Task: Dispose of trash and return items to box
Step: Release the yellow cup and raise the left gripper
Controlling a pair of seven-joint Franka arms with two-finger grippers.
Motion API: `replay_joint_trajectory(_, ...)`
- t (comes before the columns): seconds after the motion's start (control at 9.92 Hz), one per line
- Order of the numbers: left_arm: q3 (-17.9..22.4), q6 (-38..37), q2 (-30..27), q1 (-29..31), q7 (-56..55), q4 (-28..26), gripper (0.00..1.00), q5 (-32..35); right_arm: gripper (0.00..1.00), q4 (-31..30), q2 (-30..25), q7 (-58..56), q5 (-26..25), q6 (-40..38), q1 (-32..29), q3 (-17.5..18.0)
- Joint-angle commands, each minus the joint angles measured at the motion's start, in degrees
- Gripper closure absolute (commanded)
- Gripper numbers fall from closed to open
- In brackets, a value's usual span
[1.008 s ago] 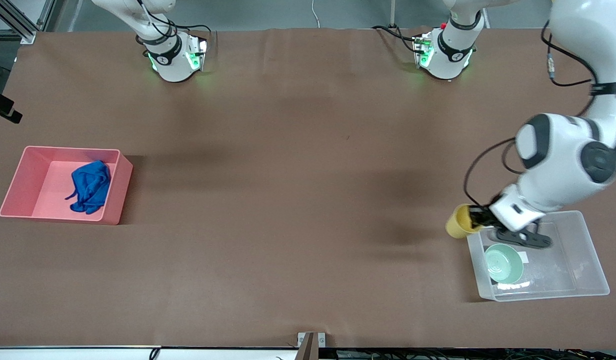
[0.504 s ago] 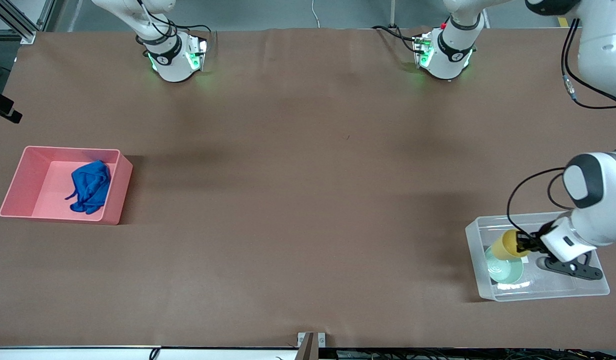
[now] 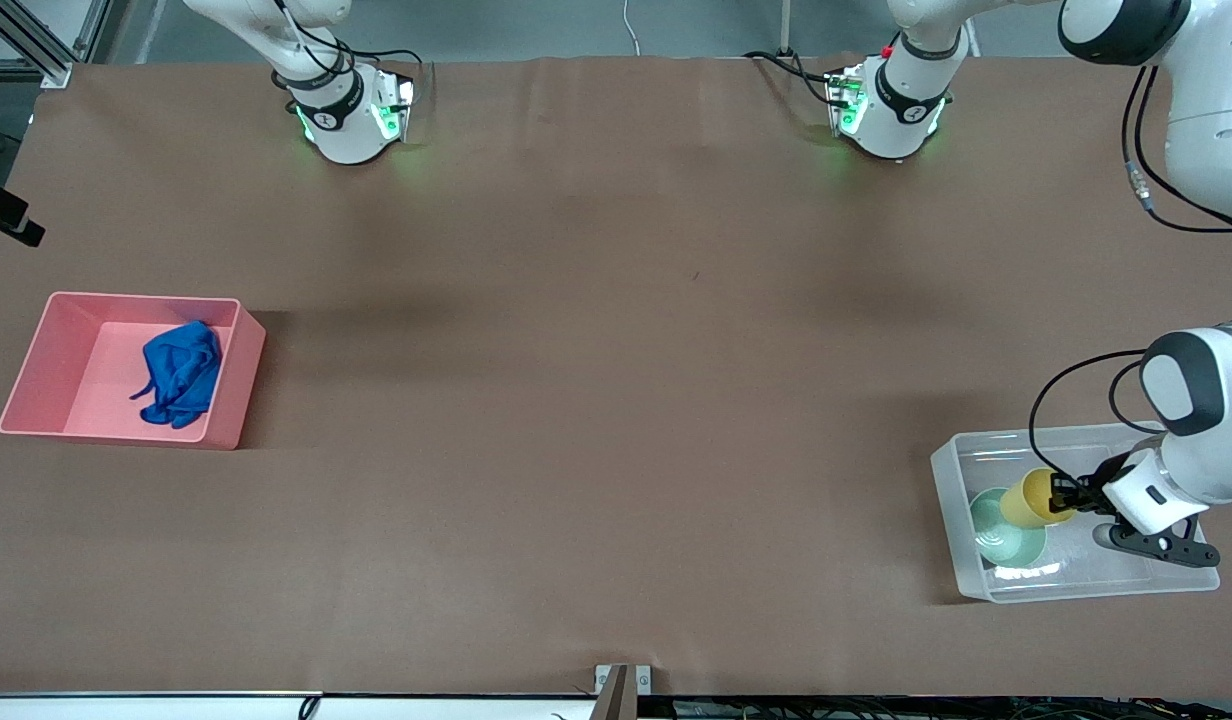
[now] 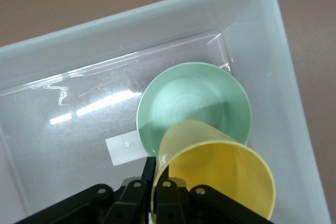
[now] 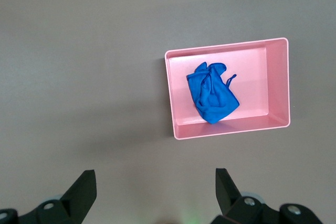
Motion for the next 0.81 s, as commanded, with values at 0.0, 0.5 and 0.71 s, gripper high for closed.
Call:
replay_joint_trajectory(0.0, 0.6, 3.7, 3.6, -0.9, -0.1, 1.3, 0.95, 1.4, 0.0, 0.0, -0.3, -0.8, 0.5, -0.4, -0.7, 0.5)
replay_joint_trajectory(0.5, -1.6, 2.0, -5.6, -0.6, -2.7, -2.2, 0.0, 1.0, 0.0, 0.0, -0.3, -0.8, 0.5, -0.4, -0.7, 0.5)
replay_joint_trajectory(0.71, -2.1, 1.4, -15.6, -0.6, -3.4, -11.7, 0.0, 0.8, 0.0, 0.0, -0.3, -0.8, 0.5, -0.4, -0.7, 0.5)
